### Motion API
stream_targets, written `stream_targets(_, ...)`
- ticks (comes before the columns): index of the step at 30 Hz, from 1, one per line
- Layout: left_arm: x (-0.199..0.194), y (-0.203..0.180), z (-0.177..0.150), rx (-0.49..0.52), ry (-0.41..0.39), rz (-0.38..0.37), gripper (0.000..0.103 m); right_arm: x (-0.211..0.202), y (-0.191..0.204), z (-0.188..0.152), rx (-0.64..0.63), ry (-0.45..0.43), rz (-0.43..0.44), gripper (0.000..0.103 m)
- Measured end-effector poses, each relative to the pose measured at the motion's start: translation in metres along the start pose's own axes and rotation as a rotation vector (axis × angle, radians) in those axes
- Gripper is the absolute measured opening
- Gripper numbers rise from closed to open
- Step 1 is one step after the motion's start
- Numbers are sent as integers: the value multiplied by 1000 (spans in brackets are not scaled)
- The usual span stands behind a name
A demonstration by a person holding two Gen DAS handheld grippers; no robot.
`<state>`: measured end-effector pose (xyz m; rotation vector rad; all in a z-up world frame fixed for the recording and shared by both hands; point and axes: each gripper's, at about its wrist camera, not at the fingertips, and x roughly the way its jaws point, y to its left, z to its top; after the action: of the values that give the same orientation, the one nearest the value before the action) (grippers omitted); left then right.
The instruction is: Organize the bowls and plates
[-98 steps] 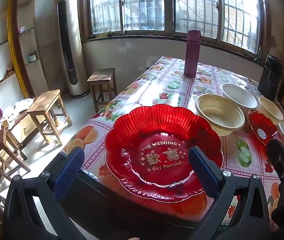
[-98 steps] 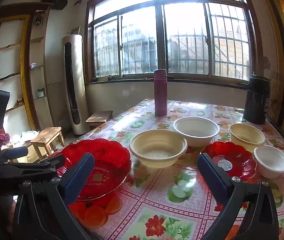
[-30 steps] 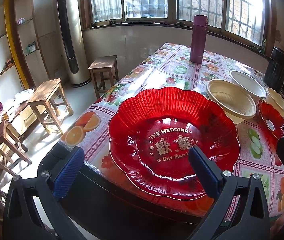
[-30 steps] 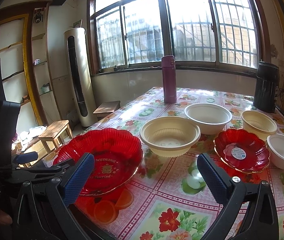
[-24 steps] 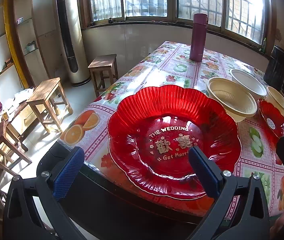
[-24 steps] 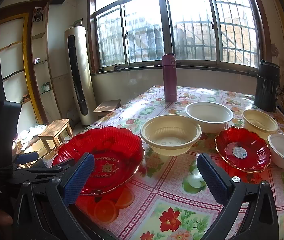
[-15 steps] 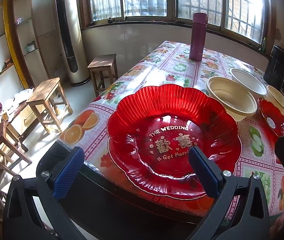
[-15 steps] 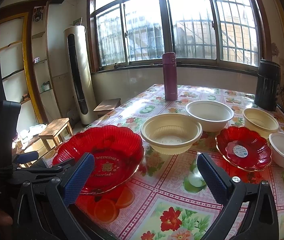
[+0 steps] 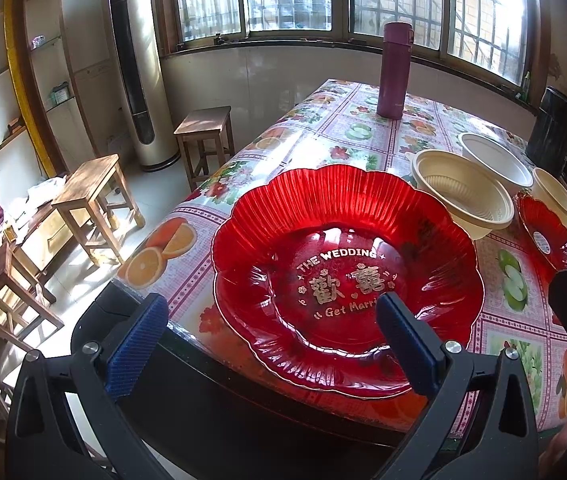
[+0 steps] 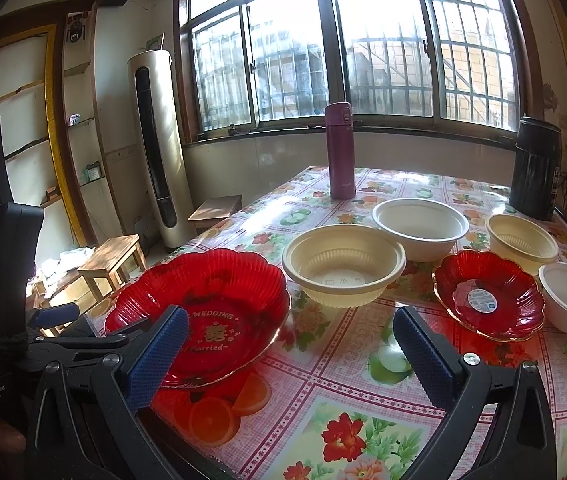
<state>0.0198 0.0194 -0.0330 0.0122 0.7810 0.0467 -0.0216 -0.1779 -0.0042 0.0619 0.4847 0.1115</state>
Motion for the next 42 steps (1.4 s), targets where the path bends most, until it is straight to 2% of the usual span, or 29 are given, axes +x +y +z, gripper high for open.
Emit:
stream_targets(29,12,7,-1,-12,24,3,103,12,8,7,-2,21,-4,103)
stream_targets(33,27,15,-2,-29,69,1,103,27,8,6,8,74,-34,103)
stream_targets(37,39,29,-1,-68,110,-2,103,50,-1,1,89,175,-10,102)
stream_targets(42,47,41,5,-88,124,10,103,68,-8,0,174,228,15,96)
